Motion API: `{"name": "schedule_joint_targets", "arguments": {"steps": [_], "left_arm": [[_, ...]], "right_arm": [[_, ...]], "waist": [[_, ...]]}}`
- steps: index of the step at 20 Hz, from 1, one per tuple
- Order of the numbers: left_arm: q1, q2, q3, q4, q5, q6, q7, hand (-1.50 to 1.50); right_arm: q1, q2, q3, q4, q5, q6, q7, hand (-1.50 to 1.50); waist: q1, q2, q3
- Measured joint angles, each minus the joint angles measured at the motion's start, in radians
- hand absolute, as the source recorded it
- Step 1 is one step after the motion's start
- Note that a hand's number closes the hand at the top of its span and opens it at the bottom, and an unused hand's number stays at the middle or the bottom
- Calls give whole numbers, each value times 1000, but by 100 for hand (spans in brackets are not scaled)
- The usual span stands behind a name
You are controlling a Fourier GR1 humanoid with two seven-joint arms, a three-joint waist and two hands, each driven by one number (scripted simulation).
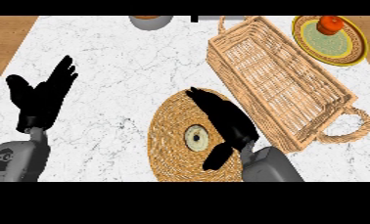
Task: Pick the cupcake from the placemat and place it in the basket
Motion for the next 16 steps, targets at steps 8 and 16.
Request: {"name": "schedule_joint_targets", "arguments": {"steps": [8,16], "left_arm": [[-10,-27,21,-37,-29,-11,56,0],[12,-52,40,-55,-53,-29,46,0]], "right_arm": [[68,15,13,-56,38,37,-48,-150],[78,35,21,2,140,3,-60,-150]], "waist": [[-1,-1,0],[0,0,0]]}}
